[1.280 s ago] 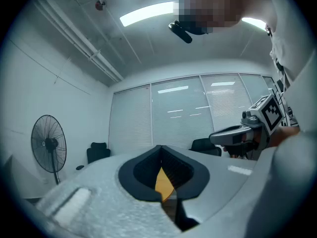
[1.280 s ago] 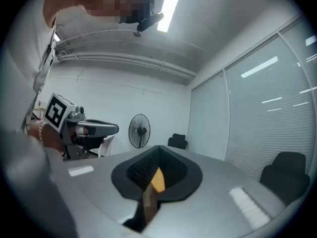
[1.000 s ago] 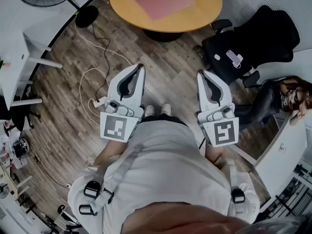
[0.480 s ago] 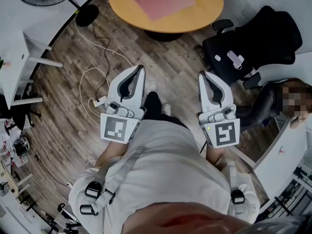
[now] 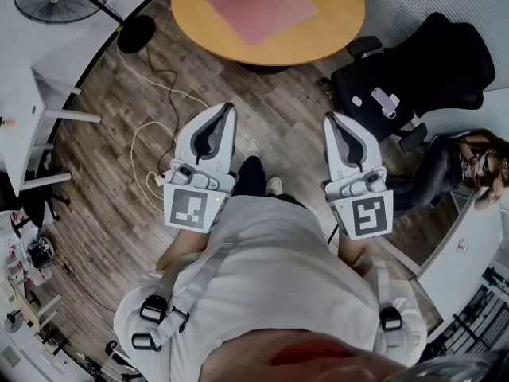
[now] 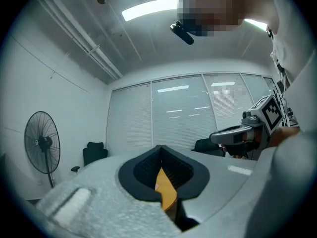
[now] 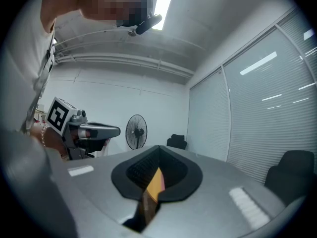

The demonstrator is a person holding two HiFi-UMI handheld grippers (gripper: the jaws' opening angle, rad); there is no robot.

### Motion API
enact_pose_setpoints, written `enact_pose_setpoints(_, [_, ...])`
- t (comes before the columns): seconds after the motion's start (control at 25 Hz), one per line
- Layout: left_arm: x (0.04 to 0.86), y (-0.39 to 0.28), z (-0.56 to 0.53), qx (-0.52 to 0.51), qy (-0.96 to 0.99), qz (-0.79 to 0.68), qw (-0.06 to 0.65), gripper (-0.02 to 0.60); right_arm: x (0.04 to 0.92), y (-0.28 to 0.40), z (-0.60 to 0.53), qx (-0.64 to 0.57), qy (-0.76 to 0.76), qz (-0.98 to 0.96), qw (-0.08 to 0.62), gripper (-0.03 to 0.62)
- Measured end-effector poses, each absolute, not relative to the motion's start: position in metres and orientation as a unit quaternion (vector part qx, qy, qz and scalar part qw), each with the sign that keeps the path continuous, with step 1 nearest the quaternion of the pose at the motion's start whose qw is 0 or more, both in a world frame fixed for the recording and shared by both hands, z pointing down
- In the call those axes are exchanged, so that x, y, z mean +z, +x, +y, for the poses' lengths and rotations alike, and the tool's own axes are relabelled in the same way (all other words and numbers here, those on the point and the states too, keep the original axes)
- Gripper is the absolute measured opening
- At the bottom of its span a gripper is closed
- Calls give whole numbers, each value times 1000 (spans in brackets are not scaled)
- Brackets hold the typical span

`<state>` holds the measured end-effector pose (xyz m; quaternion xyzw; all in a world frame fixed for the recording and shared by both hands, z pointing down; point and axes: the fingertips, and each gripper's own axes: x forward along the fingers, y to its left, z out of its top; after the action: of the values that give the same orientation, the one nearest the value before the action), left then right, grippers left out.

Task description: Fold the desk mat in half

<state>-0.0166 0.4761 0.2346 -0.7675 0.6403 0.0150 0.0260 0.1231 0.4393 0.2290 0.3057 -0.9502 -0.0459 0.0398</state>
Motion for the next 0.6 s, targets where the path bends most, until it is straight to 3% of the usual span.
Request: enact_pose_setpoints(0.6, [239, -119, 395, 16, -769, 639, 24, 3, 235, 26, 356, -51, 308, -948, 54, 5])
